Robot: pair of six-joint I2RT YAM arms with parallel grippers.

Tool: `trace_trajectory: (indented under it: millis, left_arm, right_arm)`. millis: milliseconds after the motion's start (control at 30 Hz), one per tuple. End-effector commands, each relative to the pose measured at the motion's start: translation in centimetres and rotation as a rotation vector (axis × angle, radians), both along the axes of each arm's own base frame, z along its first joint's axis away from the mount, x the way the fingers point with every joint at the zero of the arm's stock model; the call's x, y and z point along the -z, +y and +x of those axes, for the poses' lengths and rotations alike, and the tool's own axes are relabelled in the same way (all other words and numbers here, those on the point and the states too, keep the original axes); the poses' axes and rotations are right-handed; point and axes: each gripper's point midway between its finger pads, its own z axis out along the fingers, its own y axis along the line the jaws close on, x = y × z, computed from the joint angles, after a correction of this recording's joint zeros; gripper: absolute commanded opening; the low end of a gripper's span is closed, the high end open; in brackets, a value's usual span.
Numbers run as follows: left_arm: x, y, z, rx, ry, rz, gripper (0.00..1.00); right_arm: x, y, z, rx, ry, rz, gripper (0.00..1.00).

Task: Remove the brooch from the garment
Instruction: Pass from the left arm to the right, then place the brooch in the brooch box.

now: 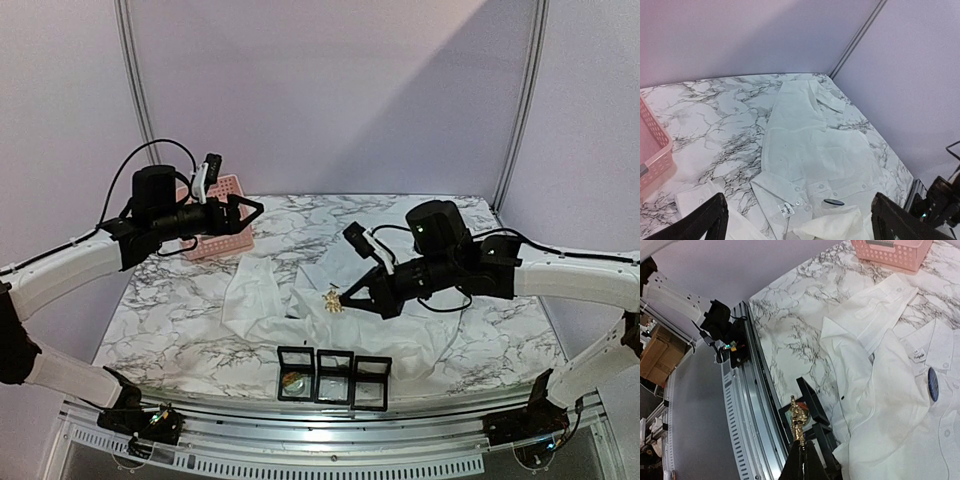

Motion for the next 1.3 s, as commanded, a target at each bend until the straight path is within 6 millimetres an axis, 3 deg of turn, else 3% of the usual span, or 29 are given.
trace_trajectory:
  millis: [0, 233, 533, 1000, 1267]
  left_arm:
    - [1.2, 1.5, 1.6, -0.077, 0.034, -0.003, 0.99]
    - [1.6, 2.7, 2.1, -0.131, 0.02, 0.044, 1.0]
    - [1.8, 2.9, 2.1, -0.136, 0.015, 0.06, 1.0]
    - [2.1, 2.8, 2.2, -0.131, 0.028, 0.056, 1.0]
    - [2.1, 2.8, 2.3, -0.132, 0.031, 0.055, 1.0]
  right_arm:
    - [2.0, -1.3, -2.3, -0.013, -0.023, -0.164, 0.0]
    - [4.7, -0.7, -4.9, -0.055, -0.034, -0.269, 0.0]
    - [8.5, 1.0, -6.9, -0.106, -0.084, -0.407, 0.0]
    - [11.8, 0.7, -5.5, -0.056, -0.21, -0.561, 0.0]
    - [12.3, 0.9, -5.3, -0.056, -0.253, -0.587, 0.0]
